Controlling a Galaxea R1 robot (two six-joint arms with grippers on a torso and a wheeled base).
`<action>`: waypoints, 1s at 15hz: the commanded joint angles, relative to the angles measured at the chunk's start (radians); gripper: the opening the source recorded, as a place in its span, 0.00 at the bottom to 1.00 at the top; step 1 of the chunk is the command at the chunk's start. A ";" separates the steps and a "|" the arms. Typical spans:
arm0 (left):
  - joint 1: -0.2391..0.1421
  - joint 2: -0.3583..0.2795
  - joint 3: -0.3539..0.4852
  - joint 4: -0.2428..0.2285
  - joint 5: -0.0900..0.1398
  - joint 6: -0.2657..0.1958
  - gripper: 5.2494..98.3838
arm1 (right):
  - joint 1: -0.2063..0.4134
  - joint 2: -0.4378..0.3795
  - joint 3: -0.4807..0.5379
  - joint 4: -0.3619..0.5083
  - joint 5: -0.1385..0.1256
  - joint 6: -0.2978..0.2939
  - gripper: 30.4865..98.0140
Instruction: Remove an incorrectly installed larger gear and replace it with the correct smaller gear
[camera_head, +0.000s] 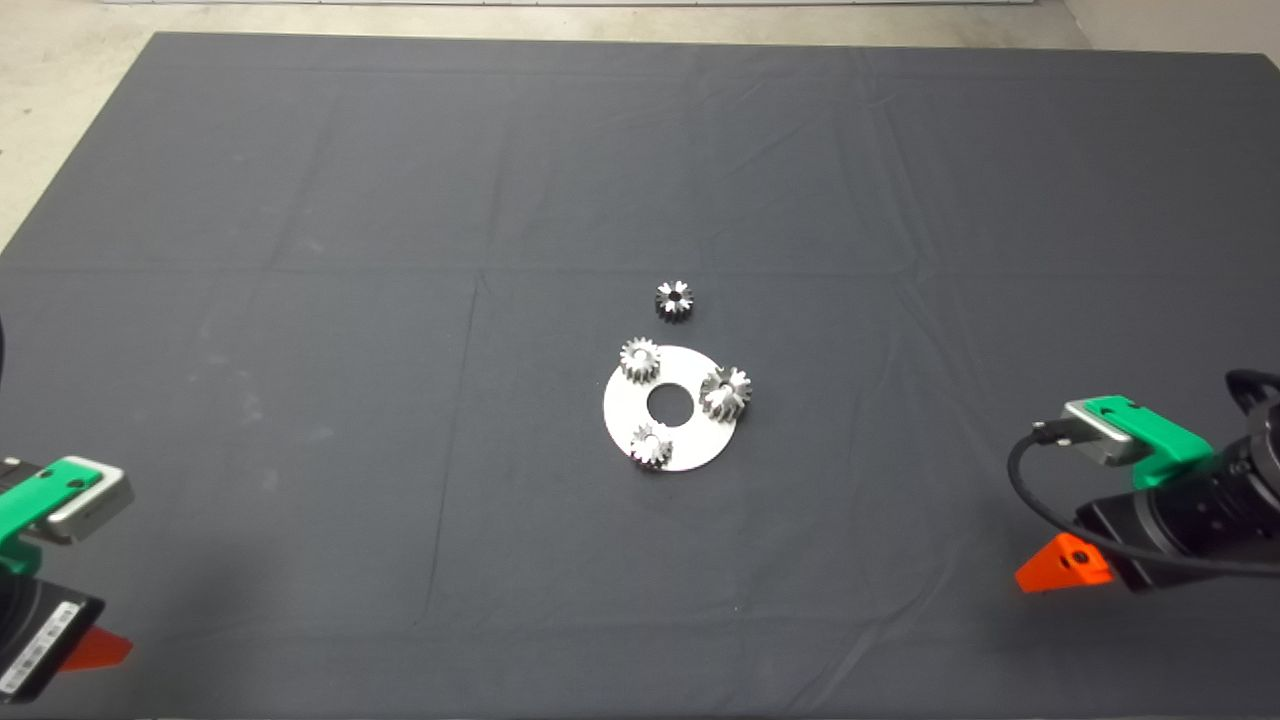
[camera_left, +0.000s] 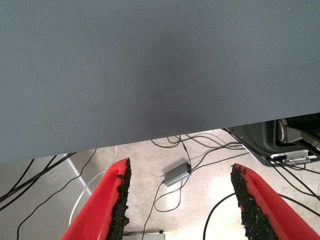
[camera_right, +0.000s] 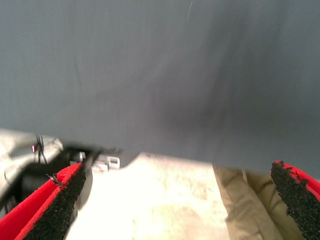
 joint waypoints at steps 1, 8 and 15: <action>-0.002 -0.009 0.004 0.008 0.067 -0.006 0.47 | 0.148 0.296 -0.390 0.021 -0.069 -0.104 1.00; -0.002 -0.009 0.015 0.006 0.066 -0.032 0.47 | 0.137 0.635 -0.820 0.018 -0.071 -0.276 1.00; -0.002 -0.010 0.011 0.010 0.066 -0.040 0.47 | 0.052 0.759 -0.968 0.015 -0.071 -0.333 1.00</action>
